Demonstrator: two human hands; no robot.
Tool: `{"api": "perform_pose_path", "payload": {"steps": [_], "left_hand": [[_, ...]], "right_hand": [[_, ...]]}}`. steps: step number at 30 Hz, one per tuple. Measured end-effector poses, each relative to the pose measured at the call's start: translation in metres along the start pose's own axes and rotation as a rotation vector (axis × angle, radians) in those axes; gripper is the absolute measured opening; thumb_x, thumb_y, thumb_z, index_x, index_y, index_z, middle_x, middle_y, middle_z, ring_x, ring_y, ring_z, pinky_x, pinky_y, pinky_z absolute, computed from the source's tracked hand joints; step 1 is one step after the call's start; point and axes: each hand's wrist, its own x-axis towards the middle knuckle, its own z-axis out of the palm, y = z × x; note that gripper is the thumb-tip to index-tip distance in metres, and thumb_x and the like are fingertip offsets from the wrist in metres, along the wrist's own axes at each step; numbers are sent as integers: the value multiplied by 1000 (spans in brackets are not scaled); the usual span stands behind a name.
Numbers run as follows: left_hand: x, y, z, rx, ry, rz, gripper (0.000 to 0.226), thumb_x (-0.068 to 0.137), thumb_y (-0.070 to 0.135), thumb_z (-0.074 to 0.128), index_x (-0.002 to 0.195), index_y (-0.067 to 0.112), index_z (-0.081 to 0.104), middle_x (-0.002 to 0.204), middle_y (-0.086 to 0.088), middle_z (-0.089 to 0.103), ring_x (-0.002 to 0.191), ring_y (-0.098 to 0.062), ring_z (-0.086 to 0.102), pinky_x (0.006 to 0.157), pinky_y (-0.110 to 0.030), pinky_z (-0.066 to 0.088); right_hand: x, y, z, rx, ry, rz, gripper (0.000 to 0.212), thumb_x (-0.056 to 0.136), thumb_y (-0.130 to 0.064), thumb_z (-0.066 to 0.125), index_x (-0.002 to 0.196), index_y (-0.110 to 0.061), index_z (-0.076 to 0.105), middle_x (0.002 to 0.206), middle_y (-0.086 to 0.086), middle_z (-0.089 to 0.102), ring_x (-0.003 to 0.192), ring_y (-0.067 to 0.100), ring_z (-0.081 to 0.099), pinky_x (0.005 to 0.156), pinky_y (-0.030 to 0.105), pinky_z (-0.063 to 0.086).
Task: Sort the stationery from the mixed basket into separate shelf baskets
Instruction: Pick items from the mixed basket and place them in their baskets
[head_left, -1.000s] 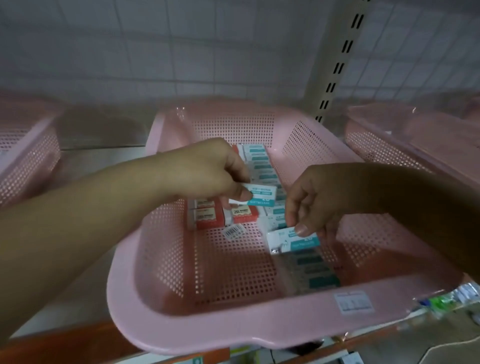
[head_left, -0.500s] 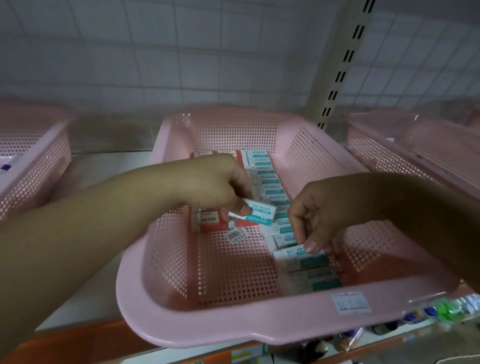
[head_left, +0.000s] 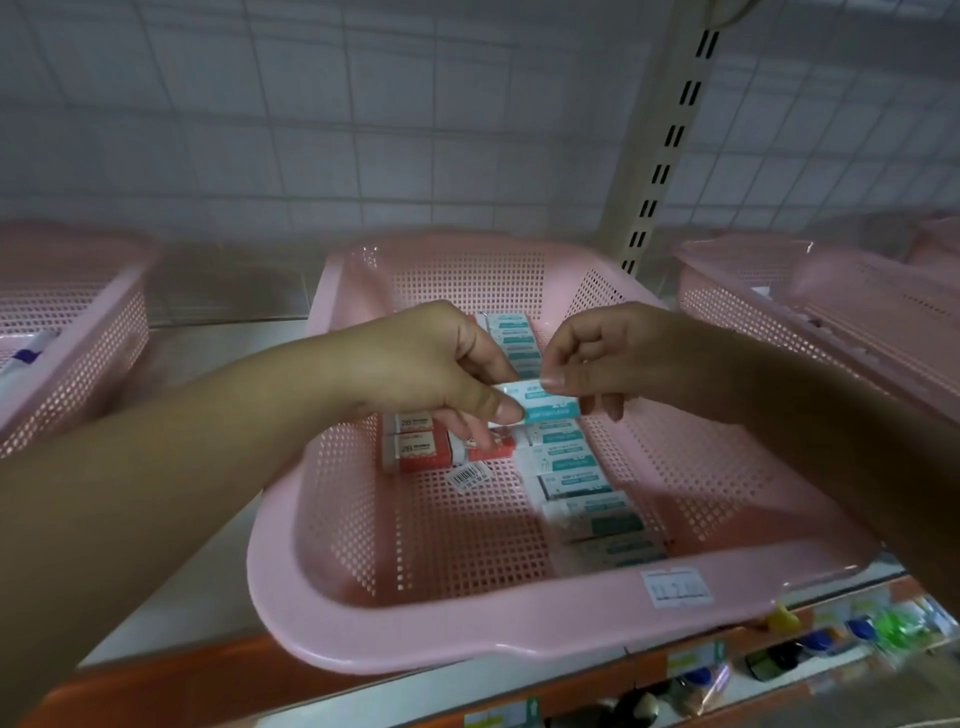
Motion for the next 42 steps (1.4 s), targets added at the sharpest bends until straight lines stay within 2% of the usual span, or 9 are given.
{"api": "perform_pose_path", "payload": {"steps": [5, 11, 13, 16, 19, 27, 34, 38, 42], "left_hand": [[0, 1, 1, 110, 63, 58, 23, 73, 1, 72, 93, 11, 69, 84, -6, 72, 76, -15, 68, 77, -26, 55], [7, -5, 11, 670, 11, 54, 15, 77, 15, 73, 90, 21, 73, 67, 27, 53, 62, 15, 50, 59, 3, 38], [9, -8, 12, 702, -19, 48, 10, 75, 19, 76, 83, 23, 71, 65, 25, 51, 63, 13, 54, 53, 1, 38], [12, -13, 13, 801, -76, 64, 22, 72, 35, 77, 61, 34, 58, 64, 20, 54, 69, 1, 55, 68, -18, 47], [14, -15, 14, 878, -106, 90, 19, 75, 41, 72, 70, 25, 64, 66, 13, 56, 67, -5, 54, 68, -22, 46], [15, -15, 15, 887, -117, 94, 15, 79, 35, 71, 72, 24, 63, 61, 18, 50, 62, 2, 48, 66, -19, 42], [6, -6, 16, 899, -19, 109, 21, 86, 28, 62, 104, 19, 68, 98, 5, 66, 86, -10, 57, 82, -27, 48], [1, -4, 17, 947, 1, 121, 21, 85, 23, 60, 103, 15, 67, 97, -1, 66, 80, -12, 52, 74, -25, 46], [0, -3, 16, 969, 24, 114, 19, 85, 20, 61, 103, 16, 66, 91, 0, 60, 79, -13, 48, 68, -22, 39]], "right_hand": [[1, 5, -5, -46, 18, 38, 14, 84, 1, 60, 71, -5, 60, 64, 5, 61, 39, 1, 46, 39, 11, 36], [6, 13, -3, -133, -245, 247, 13, 85, 4, 58, 74, -2, 60, 80, 10, 68, 46, 7, 54, 41, 14, 42], [7, 13, -3, -107, -259, 269, 9, 84, 4, 60, 77, 0, 61, 75, 6, 69, 49, 9, 57, 44, 15, 46], [7, 13, -2, -105, -298, 282, 1, 82, 2, 63, 82, 1, 63, 74, 4, 70, 52, 9, 62, 50, 17, 52], [7, 14, -1, -122, -310, 282, 3, 82, 3, 63, 83, 0, 63, 77, 5, 70, 54, 9, 63, 54, 18, 53], [9, 17, 0, -151, -276, 218, 13, 82, 7, 61, 80, -6, 60, 99, 20, 67, 68, 16, 63, 58, 19, 53], [6, 12, 5, -279, -138, 116, 8, 85, -5, 61, 91, -9, 65, 83, -4, 65, 62, 5, 56, 52, 13, 43], [6, 12, 15, -355, -203, 116, 9, 80, -17, 70, 87, -13, 65, 81, -4, 64, 73, 12, 56, 67, 29, 44], [6, 11, 13, -371, -256, 176, 13, 79, -12, 71, 77, -17, 60, 76, -4, 61, 65, 12, 51, 56, 25, 41]]}}
